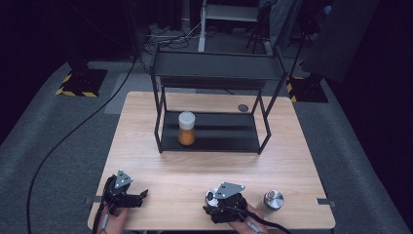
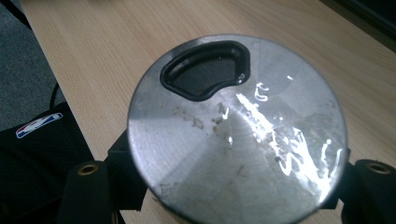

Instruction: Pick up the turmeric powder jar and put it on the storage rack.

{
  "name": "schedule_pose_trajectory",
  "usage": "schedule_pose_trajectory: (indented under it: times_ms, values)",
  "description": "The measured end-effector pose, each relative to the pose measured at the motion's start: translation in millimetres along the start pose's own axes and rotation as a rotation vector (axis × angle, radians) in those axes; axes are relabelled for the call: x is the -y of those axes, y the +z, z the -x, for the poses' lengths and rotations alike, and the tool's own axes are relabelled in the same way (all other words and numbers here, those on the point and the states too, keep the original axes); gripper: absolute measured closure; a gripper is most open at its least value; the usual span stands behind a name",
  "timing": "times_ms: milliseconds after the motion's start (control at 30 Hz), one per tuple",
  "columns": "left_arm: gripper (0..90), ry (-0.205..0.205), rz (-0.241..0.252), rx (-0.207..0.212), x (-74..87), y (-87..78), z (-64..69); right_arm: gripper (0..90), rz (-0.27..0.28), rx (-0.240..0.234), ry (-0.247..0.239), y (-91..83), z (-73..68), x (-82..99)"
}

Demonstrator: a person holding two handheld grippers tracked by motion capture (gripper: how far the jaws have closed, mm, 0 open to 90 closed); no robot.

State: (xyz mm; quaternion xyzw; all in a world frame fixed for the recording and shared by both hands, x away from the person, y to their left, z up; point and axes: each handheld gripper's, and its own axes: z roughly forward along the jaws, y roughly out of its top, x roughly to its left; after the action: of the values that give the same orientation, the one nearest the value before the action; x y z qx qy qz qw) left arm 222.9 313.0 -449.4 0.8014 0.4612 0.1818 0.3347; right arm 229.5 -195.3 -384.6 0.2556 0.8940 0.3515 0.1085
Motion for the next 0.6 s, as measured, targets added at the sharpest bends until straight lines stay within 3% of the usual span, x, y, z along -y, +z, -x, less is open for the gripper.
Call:
schedule_pose_trajectory:
  times_ms: [600]
  values:
    - [5.9,0.002,-0.002,0.000,0.1,-0.4,-0.5,31.5,0.025,-0.009,0.015,-29.0,17.0,-23.2]
